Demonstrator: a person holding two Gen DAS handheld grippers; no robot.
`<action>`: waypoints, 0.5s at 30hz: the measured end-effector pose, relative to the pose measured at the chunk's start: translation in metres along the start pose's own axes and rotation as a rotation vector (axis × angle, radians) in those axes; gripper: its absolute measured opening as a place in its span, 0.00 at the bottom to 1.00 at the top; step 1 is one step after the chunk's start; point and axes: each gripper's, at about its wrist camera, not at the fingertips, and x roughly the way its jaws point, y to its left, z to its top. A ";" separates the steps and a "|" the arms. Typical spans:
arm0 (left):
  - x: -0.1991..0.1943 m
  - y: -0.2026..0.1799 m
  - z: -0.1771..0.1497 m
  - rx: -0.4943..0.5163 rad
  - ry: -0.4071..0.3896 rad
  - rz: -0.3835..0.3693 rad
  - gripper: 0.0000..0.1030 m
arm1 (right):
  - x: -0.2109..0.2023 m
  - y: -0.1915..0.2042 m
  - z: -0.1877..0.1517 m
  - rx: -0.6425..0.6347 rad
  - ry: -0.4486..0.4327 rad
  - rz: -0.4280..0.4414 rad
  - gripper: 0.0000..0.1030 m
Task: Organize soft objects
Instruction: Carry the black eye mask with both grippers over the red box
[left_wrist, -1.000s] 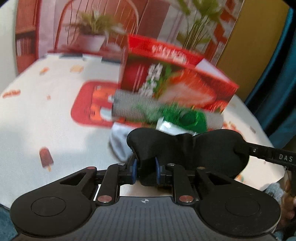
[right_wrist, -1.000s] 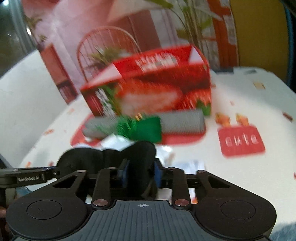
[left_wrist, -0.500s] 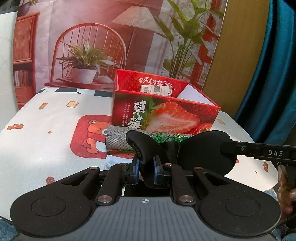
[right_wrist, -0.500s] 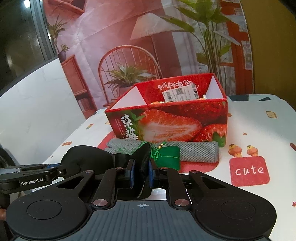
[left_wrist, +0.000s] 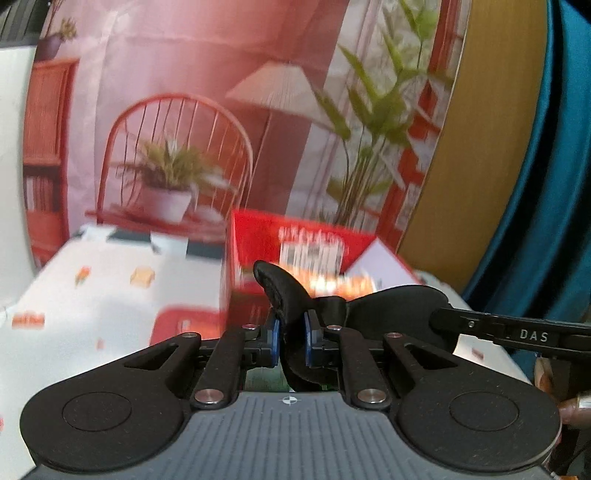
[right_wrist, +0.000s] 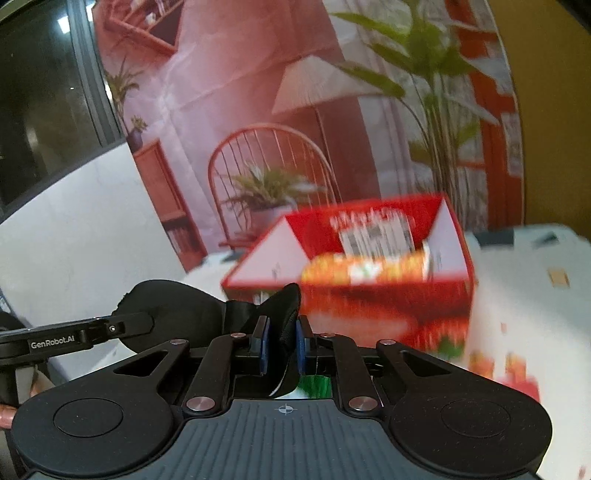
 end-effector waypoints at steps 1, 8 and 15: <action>0.004 -0.001 0.010 0.001 -0.018 0.001 0.13 | 0.005 -0.001 0.012 -0.005 -0.014 0.007 0.12; 0.044 -0.014 0.067 0.008 -0.095 0.001 0.13 | 0.035 -0.002 0.081 -0.082 -0.129 0.001 0.12; 0.111 -0.024 0.090 0.065 0.027 -0.008 0.13 | 0.076 -0.037 0.107 -0.045 -0.121 -0.060 0.12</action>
